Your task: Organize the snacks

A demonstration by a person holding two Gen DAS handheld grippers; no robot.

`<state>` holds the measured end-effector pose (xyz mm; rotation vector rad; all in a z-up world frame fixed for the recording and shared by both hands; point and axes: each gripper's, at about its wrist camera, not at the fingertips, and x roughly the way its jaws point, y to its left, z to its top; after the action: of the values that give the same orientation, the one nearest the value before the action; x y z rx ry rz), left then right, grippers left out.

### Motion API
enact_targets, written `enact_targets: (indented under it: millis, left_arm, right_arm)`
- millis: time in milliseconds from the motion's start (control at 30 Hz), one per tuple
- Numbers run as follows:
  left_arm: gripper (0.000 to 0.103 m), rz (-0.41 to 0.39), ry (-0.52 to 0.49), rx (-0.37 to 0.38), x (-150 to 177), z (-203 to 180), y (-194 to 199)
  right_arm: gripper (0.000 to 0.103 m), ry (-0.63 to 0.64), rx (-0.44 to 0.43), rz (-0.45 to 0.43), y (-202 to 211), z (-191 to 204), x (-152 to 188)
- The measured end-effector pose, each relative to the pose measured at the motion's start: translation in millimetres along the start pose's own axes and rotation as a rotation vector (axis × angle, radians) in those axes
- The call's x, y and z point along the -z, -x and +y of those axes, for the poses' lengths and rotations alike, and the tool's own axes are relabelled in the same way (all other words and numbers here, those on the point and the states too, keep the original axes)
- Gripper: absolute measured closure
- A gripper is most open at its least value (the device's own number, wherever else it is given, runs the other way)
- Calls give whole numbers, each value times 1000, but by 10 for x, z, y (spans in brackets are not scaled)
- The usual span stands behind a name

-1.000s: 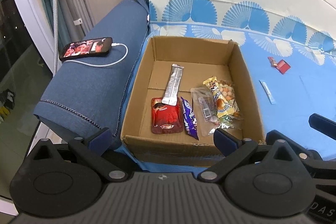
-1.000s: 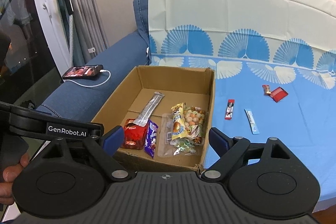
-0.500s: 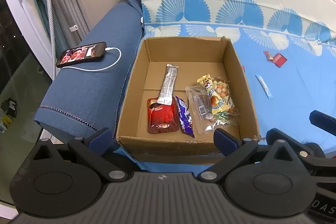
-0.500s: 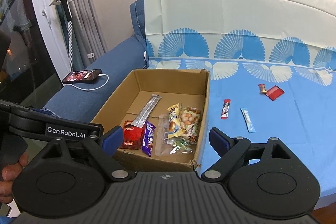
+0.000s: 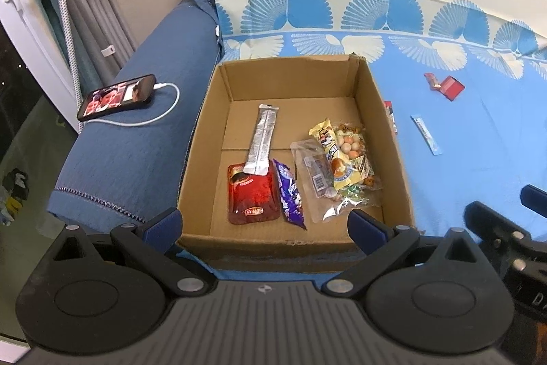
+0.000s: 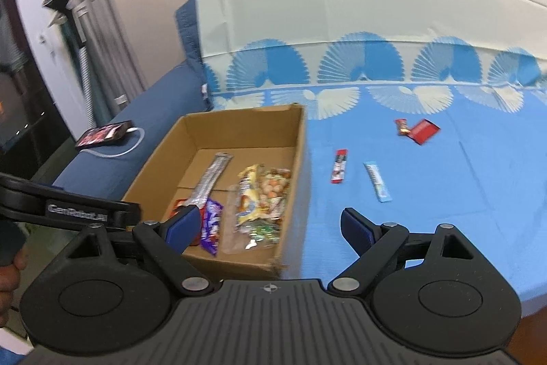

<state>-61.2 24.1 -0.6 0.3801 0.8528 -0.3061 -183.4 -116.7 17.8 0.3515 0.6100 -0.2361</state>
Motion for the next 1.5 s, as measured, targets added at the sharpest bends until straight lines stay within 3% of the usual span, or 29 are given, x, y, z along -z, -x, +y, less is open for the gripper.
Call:
enact_targets:
  millis: [400,633,767,867,1100,1267,1400,1467,1500]
  left_arm:
    - [0,-2,-30,74,-471,-400,-86]
    - [0,-9,-72,116,-1030,-923,-325]
    - [0,20,-72,139,-1429,-1265,-649]
    - [0,36,-85,112,-1685,-1522,-949]
    - [0,72,-85,89,-2091,-1913,-1577]
    - [0,79,-114,64,-2315,-2065,-1984]
    - [0,80,-123,55,-2486,-2192,-2274]
    - [0,77,-130,51,-2549,-2274,-2377]
    - [0,79,-132,56,-2583,-2322,-2427]
  right_arm:
    - [13,-79,145,-21,-64,-679,-115]
    - [12,-150,239,-50,-182,-1295,-263]
    - [11,-191,288,-67,-396,-1688,-367]
    - [10,-238,321,-73,-734,-2053,-503]
    - [10,-282,373,-38,-2231,-2868,-876]
    - [10,-253,400,-43,-3182,-3121,-1090]
    - [10,-239,399,14,-3770,-3242,-1122]
    - [0,-180,402,13,-3925,-3209,-1097]
    - [0,-113,407,18,-3986,-3148,-1079]
